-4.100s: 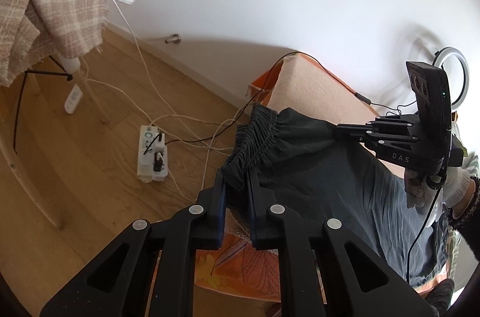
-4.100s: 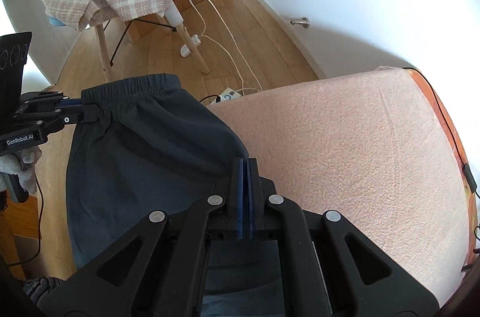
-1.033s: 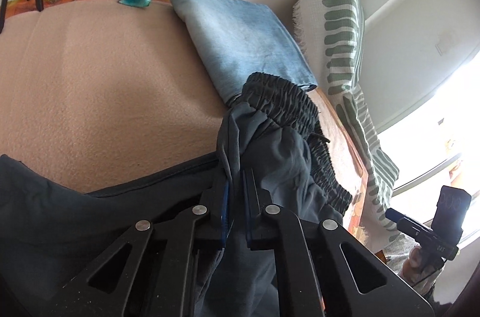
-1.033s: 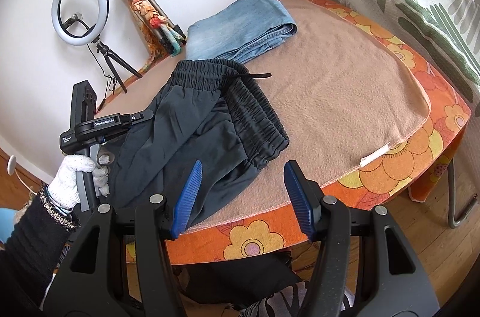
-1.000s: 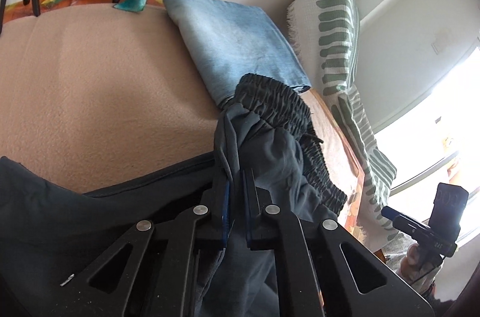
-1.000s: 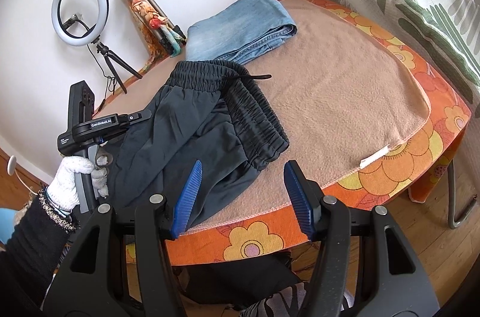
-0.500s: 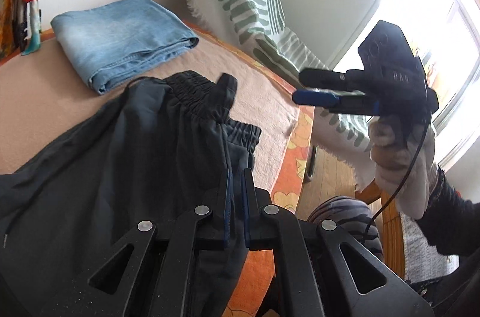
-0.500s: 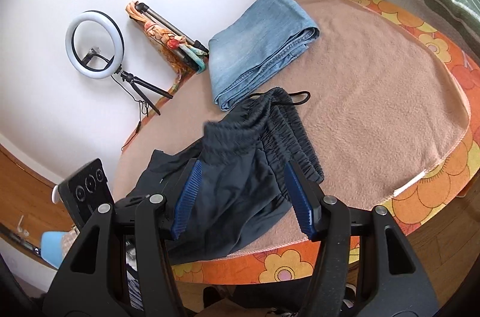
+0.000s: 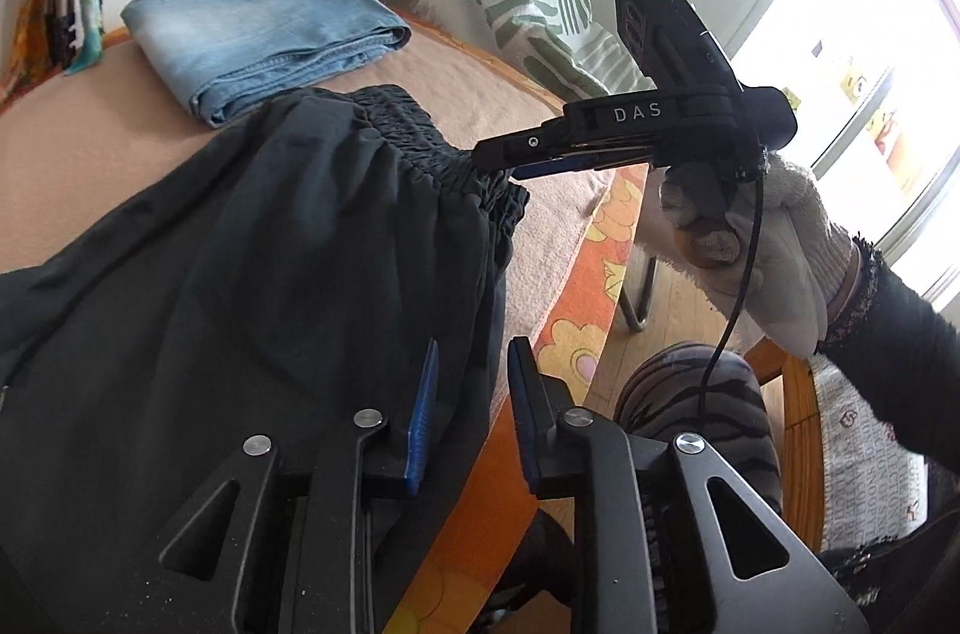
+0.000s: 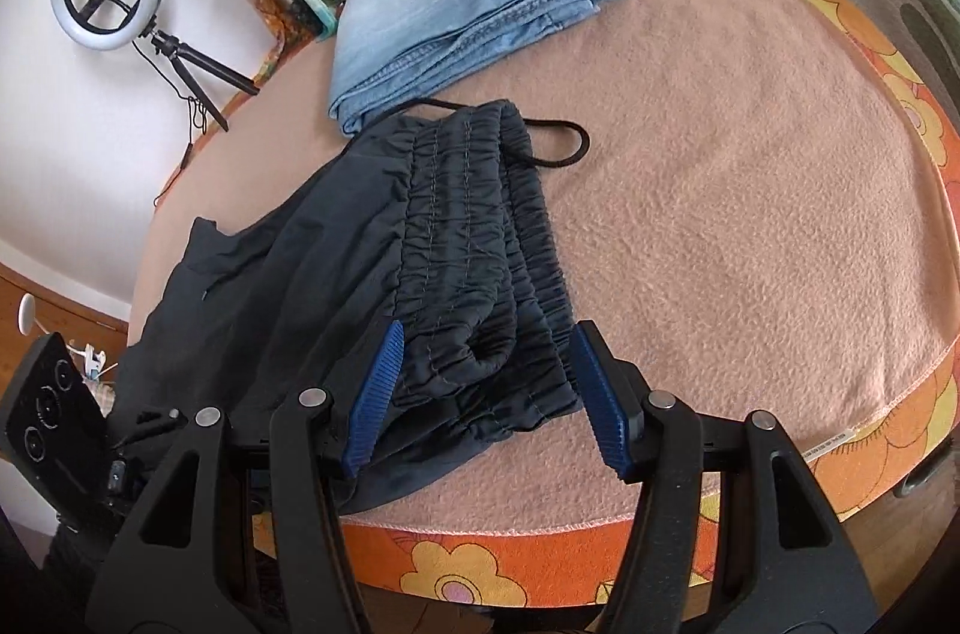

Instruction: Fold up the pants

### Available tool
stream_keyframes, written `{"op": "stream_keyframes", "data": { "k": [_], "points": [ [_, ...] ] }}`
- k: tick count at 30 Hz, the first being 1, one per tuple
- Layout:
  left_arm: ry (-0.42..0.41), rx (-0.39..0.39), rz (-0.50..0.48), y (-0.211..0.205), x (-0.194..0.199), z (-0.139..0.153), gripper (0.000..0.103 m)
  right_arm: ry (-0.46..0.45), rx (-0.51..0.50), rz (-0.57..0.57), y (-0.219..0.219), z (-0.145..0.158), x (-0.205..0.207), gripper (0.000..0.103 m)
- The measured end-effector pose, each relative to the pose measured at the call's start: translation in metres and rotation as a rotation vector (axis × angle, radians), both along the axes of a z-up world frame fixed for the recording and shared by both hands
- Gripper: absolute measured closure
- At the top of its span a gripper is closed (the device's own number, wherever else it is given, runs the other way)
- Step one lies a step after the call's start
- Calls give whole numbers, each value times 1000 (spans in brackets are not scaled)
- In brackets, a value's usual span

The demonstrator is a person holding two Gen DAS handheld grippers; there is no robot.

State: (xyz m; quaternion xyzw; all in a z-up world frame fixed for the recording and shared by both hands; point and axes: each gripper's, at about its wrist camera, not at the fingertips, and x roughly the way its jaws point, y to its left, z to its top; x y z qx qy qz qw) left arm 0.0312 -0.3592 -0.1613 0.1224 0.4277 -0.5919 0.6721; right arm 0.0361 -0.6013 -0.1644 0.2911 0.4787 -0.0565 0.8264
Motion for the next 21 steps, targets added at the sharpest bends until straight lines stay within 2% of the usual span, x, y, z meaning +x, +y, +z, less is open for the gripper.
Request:
{"op": "stream_keyframes", "data": {
  "k": [1, 2, 5, 7, 9, 11, 13, 14, 16, 17, 19, 21],
  "points": [
    [-32, 18, 3, 11, -2, 1, 69, 4, 10, -1, 2, -1, -2, 42],
    [-65, 43, 7, 21, -4, 1, 59, 7, 19, -3, 3, -1, -3, 42],
    [-151, 111, 18, 45, -10, -5, 58, 18, 23, -12, 7, -4, -2, 46],
    [-194, 155, 38, 56, -13, -11, 58, 31, 12, -17, 9, -7, 2, 58],
    [-231, 188, 56, 65, -15, -16, 58, 31, 15, -24, 10, -9, 4, 62],
    [-238, 203, 64, 72, -14, -22, 58, 27, 9, -36, 10, -7, 4, 66],
    [-239, 215, 73, 73, -12, -29, 58, 21, 10, -48, 8, -5, 3, 77],
    [-233, 222, 76, 74, -9, -32, 58, 16, 15, -56, 6, -4, 2, 78],
    [-201, 207, 87, 78, -2, -35, 72, -3, 47, -69, 2, -1, -2, 81],
    [-178, 194, 91, 79, 1, -36, 87, -11, 58, -75, 1, 1, -3, 82],
    [-162, 172, 96, 82, 6, -34, 93, -27, 67, -75, 0, 7, -6, 89],
    [-137, 147, 97, 86, 7, -32, 97, -42, 74, -76, 1, 14, -8, 91]
  ]
}}
